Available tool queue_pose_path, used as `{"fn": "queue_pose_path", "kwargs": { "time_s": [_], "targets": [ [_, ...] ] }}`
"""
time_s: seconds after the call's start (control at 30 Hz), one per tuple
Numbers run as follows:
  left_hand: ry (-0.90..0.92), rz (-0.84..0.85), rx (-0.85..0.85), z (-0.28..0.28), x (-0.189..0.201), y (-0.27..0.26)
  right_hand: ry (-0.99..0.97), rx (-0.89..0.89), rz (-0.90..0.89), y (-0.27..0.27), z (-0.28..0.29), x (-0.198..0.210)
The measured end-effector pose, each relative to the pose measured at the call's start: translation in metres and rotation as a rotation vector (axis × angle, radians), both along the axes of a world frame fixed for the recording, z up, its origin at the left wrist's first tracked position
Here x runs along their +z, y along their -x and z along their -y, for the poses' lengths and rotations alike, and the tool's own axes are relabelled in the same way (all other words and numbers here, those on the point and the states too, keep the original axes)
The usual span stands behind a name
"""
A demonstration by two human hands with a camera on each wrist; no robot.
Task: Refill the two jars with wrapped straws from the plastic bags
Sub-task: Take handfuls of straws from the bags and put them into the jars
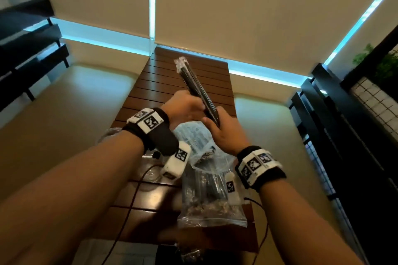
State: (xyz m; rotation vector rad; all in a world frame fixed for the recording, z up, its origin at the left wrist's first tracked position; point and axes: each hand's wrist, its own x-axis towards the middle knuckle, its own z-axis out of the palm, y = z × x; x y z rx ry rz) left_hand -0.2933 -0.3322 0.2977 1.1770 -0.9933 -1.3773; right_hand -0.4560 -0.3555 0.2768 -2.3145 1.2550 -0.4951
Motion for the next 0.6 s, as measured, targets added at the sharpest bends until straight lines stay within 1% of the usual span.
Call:
{"fn": "queue_pose_path", "kwargs": {
  "time_s": [0.03,0.1,0.13,0.17,0.23,0.3,0.33,0.4,0.47,0.5,0.53,0.6],
  "targets": [
    [0.001,-0.121,0.067,-0.006,0.007,-0.009,-0.001,0.025,0.048,-0.013,-0.004,-0.007],
    [0.023,-0.263,0.243,-0.011,0.016,-0.031,-0.002,0.076,0.066,-0.041,-0.015,-0.018],
    [0.041,-0.297,0.335,-0.012,0.02,-0.042,-0.012,0.099,0.063,-0.054,-0.021,-0.022],
    [0.06,-0.282,0.426,-0.014,0.025,-0.051,-0.036,0.124,0.073,-0.066,-0.025,-0.027],
    [0.091,-0.161,0.582,-0.017,0.033,-0.068,-0.097,0.144,0.089,-0.092,-0.029,-0.033],
    [0.172,0.018,0.659,-0.024,0.037,-0.076,-0.142,0.133,0.121,-0.116,-0.032,-0.031],
    [0.218,0.117,0.652,-0.028,0.036,-0.077,-0.171,0.117,0.167,-0.128,-0.032,-0.029],
    [0.275,0.311,0.571,-0.036,0.03,-0.075,-0.176,0.093,0.276,-0.151,-0.032,-0.022],
    [0.313,0.508,0.501,-0.043,0.025,-0.077,-0.13,0.111,0.241,-0.172,-0.032,-0.017],
    [0.335,0.575,0.497,-0.045,0.026,-0.082,-0.132,0.106,0.215,-0.179,-0.031,-0.017],
    [0.363,0.605,0.513,-0.047,0.029,-0.09,-0.136,0.096,0.227,-0.184,-0.029,-0.016],
    [0.471,0.67,0.6,-0.051,0.04,-0.107,-0.138,0.044,0.28,-0.187,-0.023,-0.021]
  ]
}}
